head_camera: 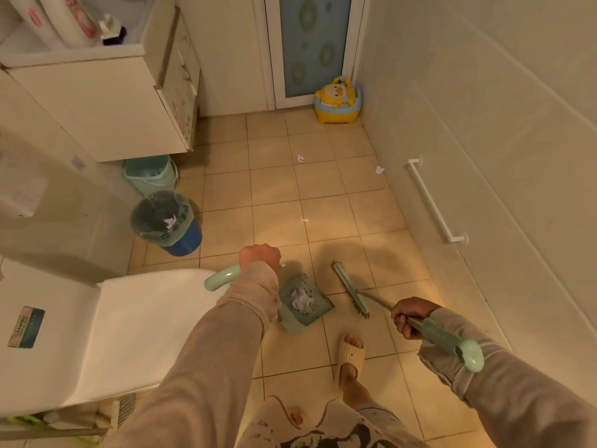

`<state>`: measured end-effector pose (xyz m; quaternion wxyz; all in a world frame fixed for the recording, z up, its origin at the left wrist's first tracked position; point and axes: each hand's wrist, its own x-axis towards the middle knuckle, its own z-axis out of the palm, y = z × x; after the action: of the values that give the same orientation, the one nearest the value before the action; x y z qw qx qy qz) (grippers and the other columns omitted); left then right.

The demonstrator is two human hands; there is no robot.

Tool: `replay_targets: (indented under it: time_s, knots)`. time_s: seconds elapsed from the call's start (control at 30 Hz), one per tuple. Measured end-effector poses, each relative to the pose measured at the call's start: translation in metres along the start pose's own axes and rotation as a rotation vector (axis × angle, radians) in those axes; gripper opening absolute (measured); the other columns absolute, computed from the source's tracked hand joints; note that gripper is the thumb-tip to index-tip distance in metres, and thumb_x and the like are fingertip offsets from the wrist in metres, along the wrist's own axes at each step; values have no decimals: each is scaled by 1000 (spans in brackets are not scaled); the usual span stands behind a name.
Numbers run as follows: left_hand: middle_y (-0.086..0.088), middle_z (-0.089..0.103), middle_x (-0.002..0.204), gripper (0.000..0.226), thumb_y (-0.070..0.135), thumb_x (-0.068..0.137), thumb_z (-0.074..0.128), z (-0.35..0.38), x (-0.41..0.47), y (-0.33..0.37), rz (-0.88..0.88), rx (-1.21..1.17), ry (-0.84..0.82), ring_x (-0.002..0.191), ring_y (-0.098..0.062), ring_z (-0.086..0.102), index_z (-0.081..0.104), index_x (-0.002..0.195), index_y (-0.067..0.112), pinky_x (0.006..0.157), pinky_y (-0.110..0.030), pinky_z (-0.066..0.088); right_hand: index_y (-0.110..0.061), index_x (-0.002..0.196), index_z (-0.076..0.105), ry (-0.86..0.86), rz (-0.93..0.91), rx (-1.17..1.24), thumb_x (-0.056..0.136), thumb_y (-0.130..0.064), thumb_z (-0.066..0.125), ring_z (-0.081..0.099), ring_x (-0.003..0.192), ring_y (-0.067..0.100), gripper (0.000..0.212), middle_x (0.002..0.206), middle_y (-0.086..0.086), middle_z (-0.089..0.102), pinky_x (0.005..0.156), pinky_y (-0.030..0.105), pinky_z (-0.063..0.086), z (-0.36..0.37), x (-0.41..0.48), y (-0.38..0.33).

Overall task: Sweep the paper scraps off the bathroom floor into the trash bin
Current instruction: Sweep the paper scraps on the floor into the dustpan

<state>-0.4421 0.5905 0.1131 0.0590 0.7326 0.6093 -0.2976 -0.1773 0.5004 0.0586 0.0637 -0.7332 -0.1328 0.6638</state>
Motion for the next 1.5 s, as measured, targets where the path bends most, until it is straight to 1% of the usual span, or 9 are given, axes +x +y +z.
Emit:
replay_targets:
  time_s: [0.2, 0.4, 0.57, 0.67, 0.77, 1.1, 1.23, 1.4, 1.5]
  knots:
    - [-2, 64, 122, 30, 19, 93, 52, -33, 48, 24, -48, -25, -40, 112, -20, 61, 58, 122, 17, 89, -28, 47, -9, 59, 36, -35, 13, 22, 97, -4, 28, 35, 13, 11, 40, 22, 3, 39, 27, 6, 31, -44, 27, -47]
    - [-3, 63, 124, 32, 24, 92, 54, -61, 88, 35, -162, -130, -78, 115, -22, 59, 57, 123, 17, 92, -30, 47, -10, 64, 38, -21, -62, -128, 95, 0, 34, 40, 16, 6, 33, 24, -2, 44, 25, 8, 31, -80, 42, -104]
    - [-5, 62, 125, 34, 29, 93, 54, -84, 116, 35, -216, -265, -113, 115, -24, 59, 57, 123, 16, 92, -33, 47, -12, 59, 34, -18, -42, -158, 97, -3, 31, 35, 13, 7, 39, 21, -1, 38, 27, 4, 26, -105, 56, -149]
    - [-5, 62, 126, 34, 31, 93, 54, -93, 131, 26, -252, -300, -129, 115, -25, 58, 57, 124, 16, 92, -33, 46, -11, 57, 35, -35, -29, -171, 96, -6, 32, 34, 14, 7, 40, 22, -1, 39, 28, 7, 26, -106, 64, -174]
    - [-4, 61, 127, 34, 30, 93, 55, -97, 150, 19, -265, -297, -148, 117, -24, 57, 57, 124, 17, 93, -33, 45, -12, 56, 34, -51, 1, -174, 97, -8, 30, 34, 14, 8, 42, 22, -1, 38, 29, 5, 26, -103, 71, -195]
    - [-4, 58, 133, 35, 26, 93, 55, -135, 221, -23, -274, -333, -132, 122, -23, 54, 56, 127, 16, 99, -31, 43, -11, 61, 37, -11, -12, -209, 96, -4, 30, 33, 14, 8, 36, 22, -1, 37, 29, 5, 25, -91, 84, -282]
    - [-4, 56, 135, 36, 27, 95, 52, -135, 234, -31, -282, -347, -150, 124, -23, 53, 54, 129, 17, 100, -30, 42, -11, 62, 37, -14, 1, -273, 96, -2, 30, 32, 13, 8, 36, 21, -1, 36, 28, 6, 24, -84, 85, -307]
    - [-6, 55, 136, 34, 28, 98, 48, -145, 254, -33, -268, -465, -141, 125, -23, 52, 55, 129, 15, 101, -29, 40, -11, 60, 36, 5, -19, -372, 95, -2, 31, 32, 14, 8, 37, 22, -1, 37, 28, 7, 25, -95, 92, -349]
    - [-5, 57, 133, 32, 27, 97, 51, -150, 260, -44, -332, -512, -141, 122, -22, 54, 56, 127, 16, 99, -28, 42, -9, 61, 37, 2, -50, -435, 95, -1, 32, 33, 15, 7, 36, 23, -1, 38, 28, 6, 26, -95, 98, -376]
